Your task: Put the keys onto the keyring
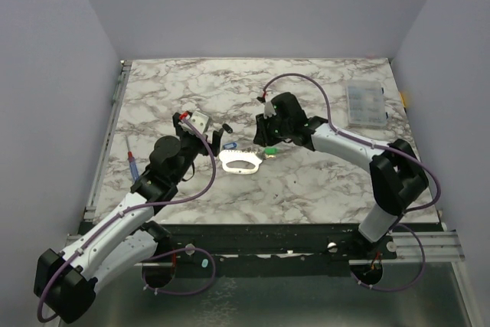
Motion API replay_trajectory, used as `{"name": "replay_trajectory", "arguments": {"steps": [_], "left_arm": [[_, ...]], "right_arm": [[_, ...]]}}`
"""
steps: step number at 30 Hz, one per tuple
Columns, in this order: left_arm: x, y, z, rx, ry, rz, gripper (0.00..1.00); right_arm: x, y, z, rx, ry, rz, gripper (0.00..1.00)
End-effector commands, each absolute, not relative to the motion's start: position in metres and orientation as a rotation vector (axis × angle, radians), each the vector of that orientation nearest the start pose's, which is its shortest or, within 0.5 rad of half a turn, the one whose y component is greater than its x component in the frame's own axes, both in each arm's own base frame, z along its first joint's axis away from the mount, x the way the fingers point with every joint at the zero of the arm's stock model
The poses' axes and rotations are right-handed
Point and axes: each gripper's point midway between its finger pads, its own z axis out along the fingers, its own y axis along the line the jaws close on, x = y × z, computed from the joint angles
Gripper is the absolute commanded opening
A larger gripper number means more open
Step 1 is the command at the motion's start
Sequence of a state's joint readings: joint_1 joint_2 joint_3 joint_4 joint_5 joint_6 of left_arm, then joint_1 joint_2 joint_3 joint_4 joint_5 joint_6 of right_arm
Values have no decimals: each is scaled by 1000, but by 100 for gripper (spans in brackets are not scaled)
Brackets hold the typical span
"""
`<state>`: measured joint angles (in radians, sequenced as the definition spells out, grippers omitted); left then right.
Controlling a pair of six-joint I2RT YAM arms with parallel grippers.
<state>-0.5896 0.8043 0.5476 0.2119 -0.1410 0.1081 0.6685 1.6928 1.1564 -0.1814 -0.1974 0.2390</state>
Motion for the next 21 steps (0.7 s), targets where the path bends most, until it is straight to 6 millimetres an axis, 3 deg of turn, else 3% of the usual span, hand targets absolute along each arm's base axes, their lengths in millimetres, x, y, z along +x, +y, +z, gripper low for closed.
{"name": "replay_trajectory", "arguments": {"steps": [1, 4, 14, 21], "left_arm": [[290, -167, 250, 481, 1528, -282, 84], [290, -167, 249, 484, 1528, -283, 84], [291, -167, 247, 490, 1533, -276, 84], [291, -167, 247, 492, 1533, -272, 84]], "right_arm": [[329, 300, 88, -658, 2336, 539, 39], [330, 302, 83, -651, 2373, 538, 49], [336, 330, 77, -620, 2425, 663, 53], [342, 319, 53, -521, 2556, 531, 54]]}}
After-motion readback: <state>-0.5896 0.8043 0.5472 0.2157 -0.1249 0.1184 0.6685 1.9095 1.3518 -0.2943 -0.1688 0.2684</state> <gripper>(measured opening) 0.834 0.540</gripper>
